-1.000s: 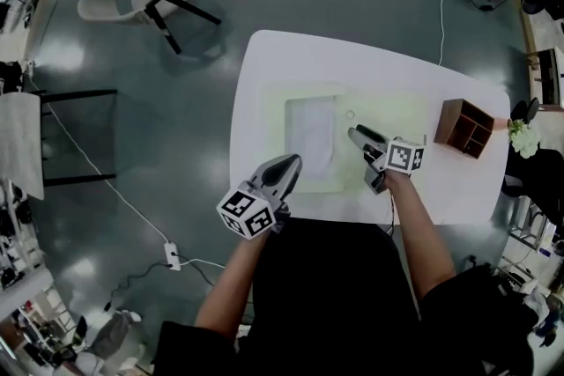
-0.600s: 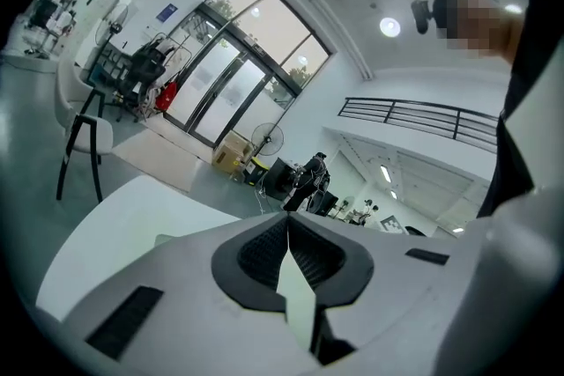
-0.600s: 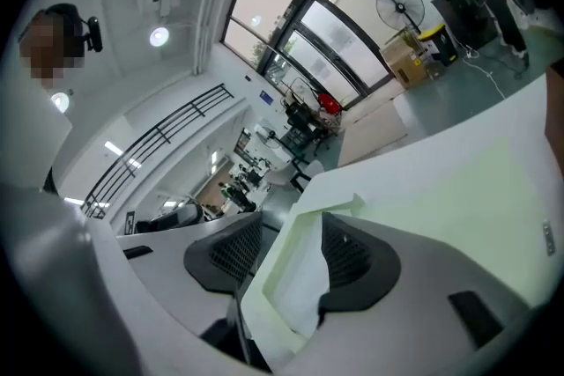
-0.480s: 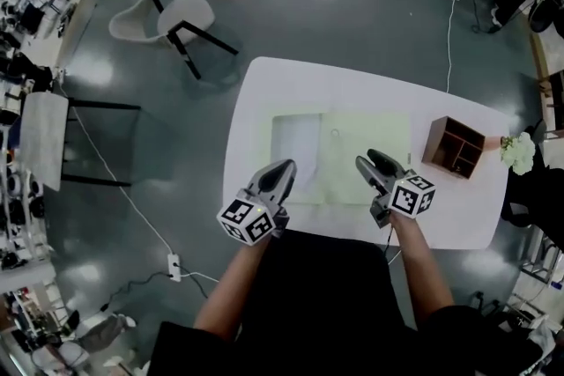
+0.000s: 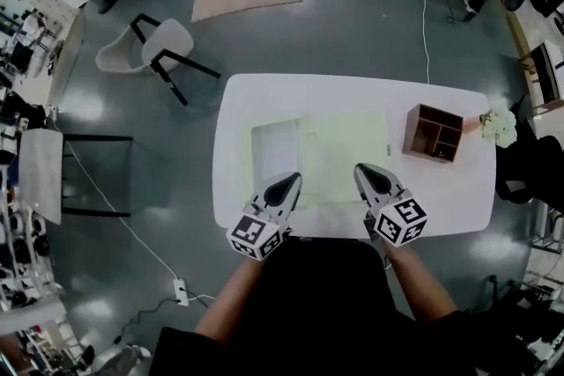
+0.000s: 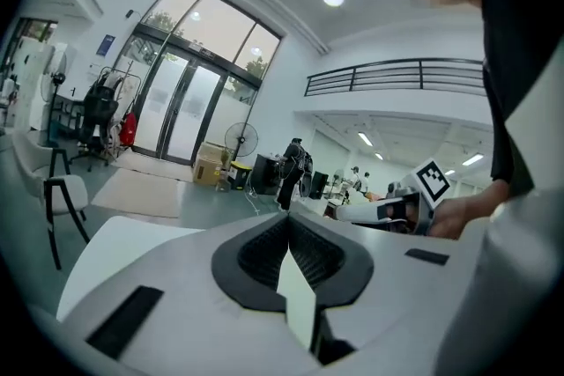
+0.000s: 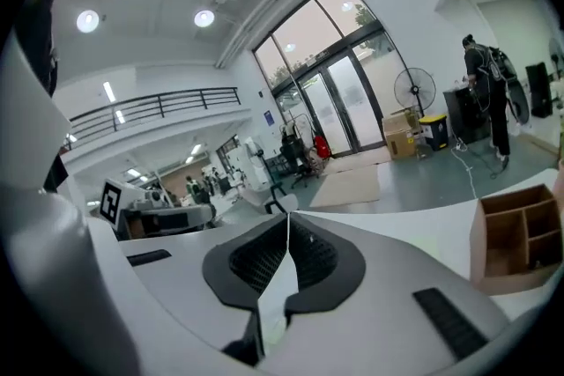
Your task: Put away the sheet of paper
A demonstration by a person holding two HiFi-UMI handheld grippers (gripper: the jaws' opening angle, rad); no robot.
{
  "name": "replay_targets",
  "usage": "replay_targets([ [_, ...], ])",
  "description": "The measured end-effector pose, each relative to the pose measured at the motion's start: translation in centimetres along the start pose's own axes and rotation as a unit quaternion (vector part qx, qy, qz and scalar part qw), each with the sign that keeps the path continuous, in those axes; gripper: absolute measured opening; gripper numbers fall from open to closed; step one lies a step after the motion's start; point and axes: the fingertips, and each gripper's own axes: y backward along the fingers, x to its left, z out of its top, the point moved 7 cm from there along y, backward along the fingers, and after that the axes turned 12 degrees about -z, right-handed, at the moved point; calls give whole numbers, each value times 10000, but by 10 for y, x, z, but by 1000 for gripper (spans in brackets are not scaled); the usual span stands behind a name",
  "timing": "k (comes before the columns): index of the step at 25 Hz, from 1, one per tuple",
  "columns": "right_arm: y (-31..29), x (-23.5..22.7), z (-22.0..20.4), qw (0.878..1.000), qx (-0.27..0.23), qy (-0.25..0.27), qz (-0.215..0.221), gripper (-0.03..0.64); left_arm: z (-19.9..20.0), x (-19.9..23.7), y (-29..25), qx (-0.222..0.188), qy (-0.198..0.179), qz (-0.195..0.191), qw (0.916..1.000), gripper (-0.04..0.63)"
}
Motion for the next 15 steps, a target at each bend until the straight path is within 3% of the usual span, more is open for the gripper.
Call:
replay_targets([
  [5,12,21,10,9983,-245,18,-532,0,20,24,29,-38,-361,629,9974,5],
  [8,14,39,14,9961,-404,216,-761,0,32,39,57,-187,-374,851,9955,5],
  [15,-4,78,18,9905,-604,500,-1133,-2,44,73,112,-196,-654,1053,9921,3],
])
